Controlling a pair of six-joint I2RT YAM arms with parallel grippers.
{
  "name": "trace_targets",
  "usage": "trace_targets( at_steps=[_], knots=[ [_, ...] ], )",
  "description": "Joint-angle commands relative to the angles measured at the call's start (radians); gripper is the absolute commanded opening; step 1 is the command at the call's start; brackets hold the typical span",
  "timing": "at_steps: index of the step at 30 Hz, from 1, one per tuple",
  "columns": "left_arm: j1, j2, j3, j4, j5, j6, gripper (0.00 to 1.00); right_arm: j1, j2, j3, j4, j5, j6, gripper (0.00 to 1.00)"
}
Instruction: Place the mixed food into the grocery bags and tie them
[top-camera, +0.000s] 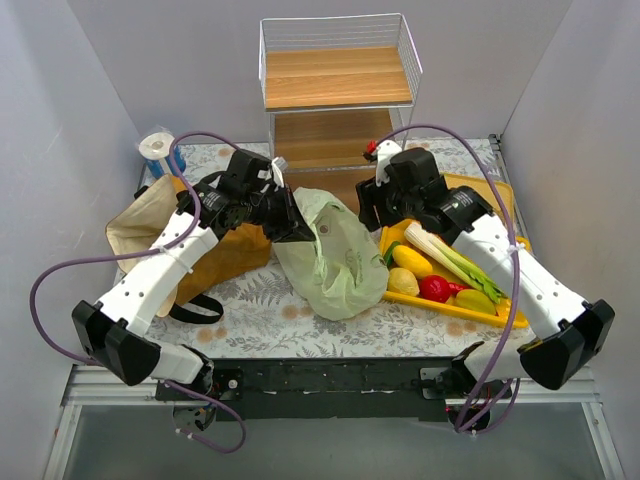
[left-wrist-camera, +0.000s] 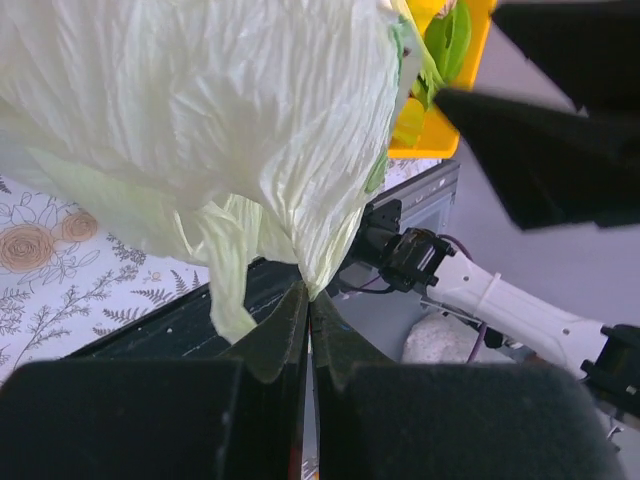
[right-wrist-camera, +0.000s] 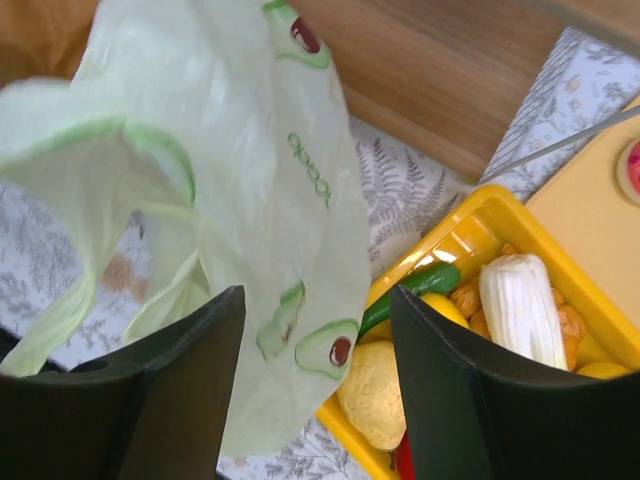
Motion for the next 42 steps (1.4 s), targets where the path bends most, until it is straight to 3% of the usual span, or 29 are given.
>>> trace_targets(
  at_steps=[1, 3, 5, 9, 14, 19, 22, 25, 26, 27, 28, 29, 31, 33, 34, 39, 42],
  knots=[
    [0.055, 0.020, 0.008, -0.013, 0.041, -0.052, 0.00, 0.078, -0.122, -0.074, 0.015, -0.009, 0.057, 0.73],
    [0.064, 0.025, 0.006, 0.008, 0.033, -0.067, 0.00, 0.131, -0.165, -0.100, 0.011, 0.011, 0.091, 0.86],
    [0.075, 0.033, 0.003, 0.022, 0.027, -0.079, 0.00, 0.190, -0.193, -0.128, 0.011, 0.045, 0.140, 0.91],
    [0.087, 0.033, -0.006, 0.044, 0.044, -0.096, 0.00, 0.245, -0.231, -0.209, 0.057, 0.057, 0.191, 0.92],
    [0.107, 0.027, -0.014, 0.048, 0.070, -0.096, 0.00, 0.248, -0.156, -0.284, 0.046, 0.137, 0.261, 0.95],
    [0.130, 0.017, -0.060, 0.073, 0.124, -0.093, 0.00, 0.238, -0.078, -0.315, 0.141, 0.151, 0.265, 0.94],
    [0.131, 0.019, -0.074, 0.105, 0.173, -0.078, 0.00, 0.207, -0.032, -0.298, 0.176, 0.125, 0.219, 0.74],
    [0.131, 0.011, -0.100, 0.168, 0.237, -0.067, 0.00, 0.196, -0.007, -0.271, 0.266, 0.085, 0.171, 0.36],
    [0.131, 0.008, -0.118, 0.215, 0.247, -0.063, 0.00, 0.193, -0.001, -0.264, 0.287, 0.038, 0.168, 0.19],
    [0.131, 0.004, -0.126, 0.231, 0.253, -0.058, 0.01, 0.191, 0.022, -0.254, 0.302, 0.012, 0.171, 0.12],
    [0.131, -0.004, -0.132, 0.246, 0.251, -0.049, 0.10, 0.190, 0.037, -0.226, 0.317, -0.016, 0.178, 0.05],
    [0.131, -0.007, -0.132, 0.257, 0.242, -0.025, 0.33, 0.188, 0.056, -0.208, 0.318, -0.056, 0.191, 0.01],
    [0.131, -0.015, -0.133, 0.252, 0.221, 0.009, 0.45, 0.188, 0.100, -0.171, 0.313, -0.113, 0.209, 0.01],
    [0.131, -0.036, -0.133, 0.225, 0.175, 0.061, 0.69, 0.185, 0.131, -0.163, 0.324, -0.177, 0.247, 0.01],
    [0.131, -0.044, -0.132, 0.209, 0.150, 0.075, 0.74, 0.182, 0.139, -0.163, 0.333, -0.200, 0.261, 0.01],
    [0.131, -0.126, -0.173, 0.070, -0.055, 0.170, 0.80, 0.156, 0.183, -0.143, 0.338, -0.253, 0.320, 0.01],
    [0.131, -0.185, -0.274, 0.065, -0.072, 0.183, 0.80, 0.130, 0.186, -0.152, 0.344, -0.272, 0.340, 0.01]
  ],
)
